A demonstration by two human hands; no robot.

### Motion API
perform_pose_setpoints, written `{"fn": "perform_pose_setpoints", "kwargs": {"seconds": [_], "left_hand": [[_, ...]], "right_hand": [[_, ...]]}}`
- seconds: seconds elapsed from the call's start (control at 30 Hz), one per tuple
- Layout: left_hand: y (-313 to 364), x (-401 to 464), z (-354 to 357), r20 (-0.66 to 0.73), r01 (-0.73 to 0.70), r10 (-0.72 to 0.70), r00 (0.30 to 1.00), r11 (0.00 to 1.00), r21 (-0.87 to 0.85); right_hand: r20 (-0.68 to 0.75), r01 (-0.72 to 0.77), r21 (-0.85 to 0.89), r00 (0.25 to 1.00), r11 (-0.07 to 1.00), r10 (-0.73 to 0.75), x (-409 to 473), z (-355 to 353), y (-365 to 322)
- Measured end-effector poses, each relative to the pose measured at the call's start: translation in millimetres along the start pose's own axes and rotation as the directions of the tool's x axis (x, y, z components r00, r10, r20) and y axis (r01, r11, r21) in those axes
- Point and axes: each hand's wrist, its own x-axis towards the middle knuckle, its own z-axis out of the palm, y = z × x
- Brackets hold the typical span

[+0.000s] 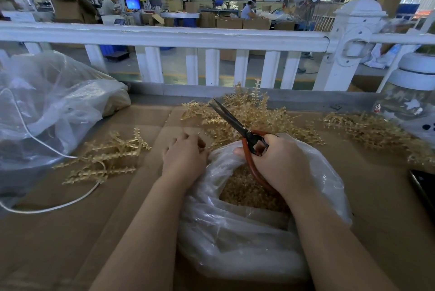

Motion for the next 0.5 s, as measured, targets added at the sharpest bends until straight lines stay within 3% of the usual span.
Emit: {"fn": "perform_pose_setpoints", "kwargs": {"seconds": [0.13, 0.23, 0.33, 0.5], "left_hand": [[-1.2, -1.6, -2.2, -0.033, 0.013, -0.016, 0.999, 0.996, -0.085], [0.4, -4.1, -3.4, -0.012, 0.036, -0.036, 0.999, 0.999, 0.023], [1.8, -6.9, -4.5, -0.211, -0.014, 0.025, 0.977, 0.998, 0.053], [4.3, -8.4, -10.5, -0.605, -0.098, -0.023, 0.796, 0.981, -0.166]], "right_hand": [[0.009, 0.004, 0.009, 1.000, 1.000, -0.004, -1.1, -1.3, -0.9], [0.022, -0.010, 0.019, 1.000, 1.000, 0.009, -1.5, -2.7, -1.7], [0.041, -0.035, 0.043, 0.999, 0.998, 0.033, -1.8, -4.2, -3.3], [0.050, -0.075, 0.135, 0.996, 0.988, 0.068, -0.6, -5.1, -4.9]]}}
